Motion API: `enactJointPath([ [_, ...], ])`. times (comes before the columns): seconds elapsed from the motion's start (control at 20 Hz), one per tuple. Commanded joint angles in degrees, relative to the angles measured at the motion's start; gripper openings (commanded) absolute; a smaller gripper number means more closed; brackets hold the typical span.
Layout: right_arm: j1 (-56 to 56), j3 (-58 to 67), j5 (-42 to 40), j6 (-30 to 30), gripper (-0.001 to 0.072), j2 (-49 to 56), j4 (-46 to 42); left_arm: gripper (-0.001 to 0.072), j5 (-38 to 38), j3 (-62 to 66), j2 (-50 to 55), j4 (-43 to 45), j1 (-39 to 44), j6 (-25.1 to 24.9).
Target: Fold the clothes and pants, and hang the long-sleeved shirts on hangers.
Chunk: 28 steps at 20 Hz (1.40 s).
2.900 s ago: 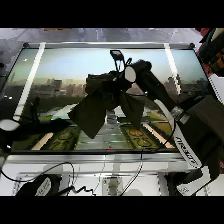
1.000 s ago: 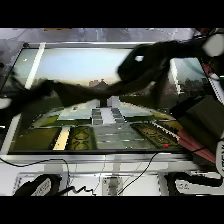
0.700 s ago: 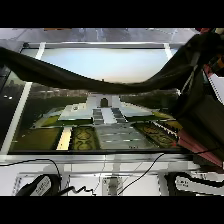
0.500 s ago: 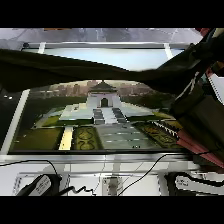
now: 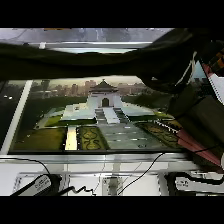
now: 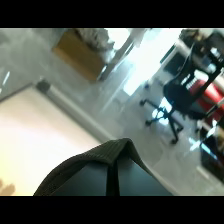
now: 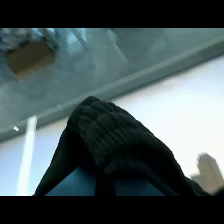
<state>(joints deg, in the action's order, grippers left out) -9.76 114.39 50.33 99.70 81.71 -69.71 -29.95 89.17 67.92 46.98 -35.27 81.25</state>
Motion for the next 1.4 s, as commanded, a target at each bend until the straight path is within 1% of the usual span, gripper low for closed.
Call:
enactJointPath([
  [0.0,3.5,6.3,-6.2,1.7,0.0027,2.8,0.4,0.0014,0.1,10.3,3.1,1.4,-0.1,1.9],
  [0.15,3.3,6.3,-6.9,1.6,0.0027,2.5,-0.6,0.0015,-0.9,13.2,3.3,4.7,-0.3,1.9],
  [0.2,3.3,6.3,-4.4,1.4,0.0027,2.5,-2.6,0.0015,-3.9,13.2,3.2,6.2,-0.5,1.9],
  [0.25,3.3,6.1,-0.4,0.2,0.0028,2.5,-4.8,0.0016,-9.4,13.2,3.4,9.2,-0.5,1.9],
  [0.35,3.3,3.9,10.2,-6.9,0.0029,2.2,-8.8,0.0018,-22.6,13.0,4.7,17.9,-0.4,1.8],
  [0.4,3.3,2.4,15.5,-11.0,0.0030,2.1,-10.7,0.0018,-27.5,12.6,5.8,21.6,-0.5,0.8],
  [0.45,3.3,0.8,21.4,-14.4,0.0029,2.2,-13.0,0.0018,-29.2,11.0,6.5,23.7,-1.0,0.8],
  [0.5,3.3,-1.3,27.5,-15.5,0.0029,2.2,-15.8,0.0019,-30.8,8.3,7.1,25.5,-1.3,0.5],
  [0.55,3.3,-3.8,32.2,-15.5,0.0029,2.1,-18.1,0.0018,-32.4,4.9,7.4,26.9,-1.4,-2.2],
  [0.6,3.3,-7.3,34.2,-15.4,0.0028,1.7,-19.0,0.0019,-33.8,0.2,7.5,27.2,-1.4,-7.6],
  [0.7,3.0,-16.1,33.9,-15.5,0.0028,-0.9,-18.7,0.0019,-34.2,-9.6,7.4,27.5,-1.4,-11.5],
  [0.8,2.7,-26.2,35.2,-17.0,0.0028,-5.3,-19.0,0.0019,-34.7,-18.5,7.4,30.5,-1.8,-17.1],
  [0.85,2.3,-31.6,35.8,-17.1,0.0028,-8.3,-18.9,0.0019,-34.9,-21.8,7.4,32.4,-2.1,-18.8],
  [0.9,1.9,-36.5,37.4,-17.6,0.0029,-11.3,-18.9,0.0019,-35.3,-24.5,7.4,35.4,-2.6,-19.2],
  [1.0,1.6,-46.7,41.8,-18.4,0.0029,-18.4,-19.0,0.0020,-36.9,-26.6,7.4,42.2,-4.3,-19.5],
  [1.15,1.6,-61.0,44.1,-18.4,0.0028,-28.5,-19.0,0.0020,-42.3,-26.6,7.3,43.3,-8.5,-26.6],
  [1.2,1.6,-65.9,44.7,-18.4,0.0029,-31.5,-19.0,0.0020,-42.8,-26.6,7.4,43.4,-9.8,-27.8],
  [1.25,1.6,-70.0,45.2,-18.2,0.0029,-33.7,-18.9,0.0020,-42.8,-26.6,7.4,44.2,-10.8,-27.9],
  [1.35,1.6,-77.0,47.8,-18.2,0.0029,-36.7,-18.9,0.0019,-42.7,-26.6,7.4,49.0,-11.9,-27.4],
])
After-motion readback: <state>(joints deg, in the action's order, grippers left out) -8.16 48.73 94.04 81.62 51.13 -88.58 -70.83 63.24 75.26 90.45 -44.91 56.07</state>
